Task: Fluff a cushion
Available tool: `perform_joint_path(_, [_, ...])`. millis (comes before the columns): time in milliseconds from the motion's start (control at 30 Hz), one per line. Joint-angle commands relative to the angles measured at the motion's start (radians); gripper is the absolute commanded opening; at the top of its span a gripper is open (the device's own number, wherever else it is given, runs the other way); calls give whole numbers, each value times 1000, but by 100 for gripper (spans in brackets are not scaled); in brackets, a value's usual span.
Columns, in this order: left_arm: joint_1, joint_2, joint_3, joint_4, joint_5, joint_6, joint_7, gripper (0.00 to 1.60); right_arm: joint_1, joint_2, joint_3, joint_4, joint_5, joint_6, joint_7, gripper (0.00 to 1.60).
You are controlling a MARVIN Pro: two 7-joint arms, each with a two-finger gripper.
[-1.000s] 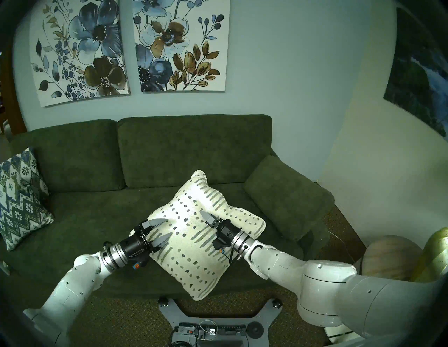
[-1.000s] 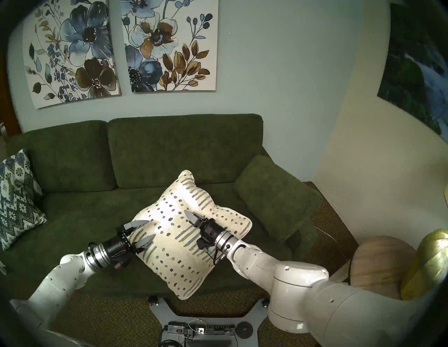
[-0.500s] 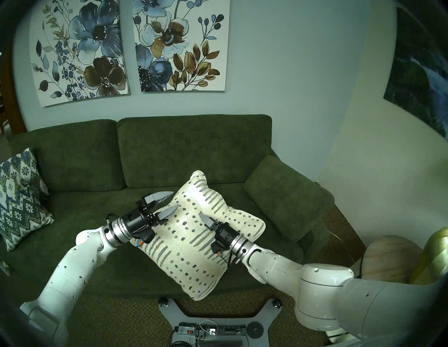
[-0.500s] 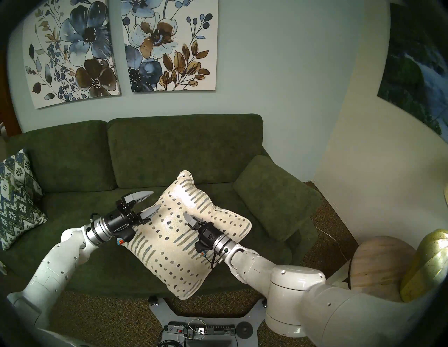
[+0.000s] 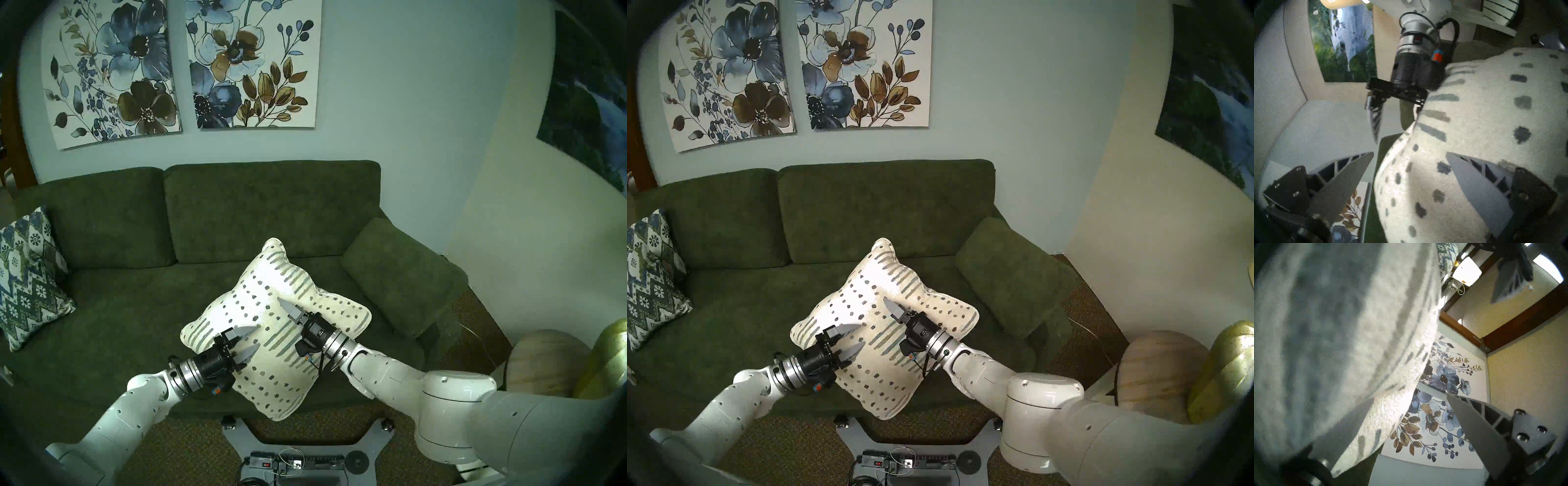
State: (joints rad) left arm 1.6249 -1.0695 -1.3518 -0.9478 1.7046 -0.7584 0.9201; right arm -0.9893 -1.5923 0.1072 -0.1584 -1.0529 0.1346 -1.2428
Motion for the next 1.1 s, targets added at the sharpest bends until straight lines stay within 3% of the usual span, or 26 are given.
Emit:
perform_joint_path(0, [-67, -56, 11, 103, 13, 42, -48, 160, -55, -26, -27, -42, -20, -34, -57, 160])
perform_joint_path(533, [-214, -96, -8, 280, 4, 77, -55, 160, -62, -7, -52, -82, -22, -65, -172, 160])
perform_joint_path(633, [-219, -83, -11, 220, 0, 59, 35, 160, -10, 12, -60, -109, -32, -56, -234, 160])
perform_joint_path(833, [-199, -49, -21, 77, -5, 37, 153, 160, 104, 18, -39, -108, -27, -13, -241, 160])
perform_joint_path(867, [-207, -47, -23, 99, -6, 37, 158, 160, 75, 18, -26, -111, -23, -11, -241, 160])
perform_joint_path(900, [-195, -39, -27, 54, -7, 37, 179, 160, 107, 22, -28, -109, -25, -6, -241, 160])
perform_joint_path(1067, [-181, -14, -42, 0, -11, 39, 226, 160, 145, 47, -3, -110, -23, 7, -241, 160])
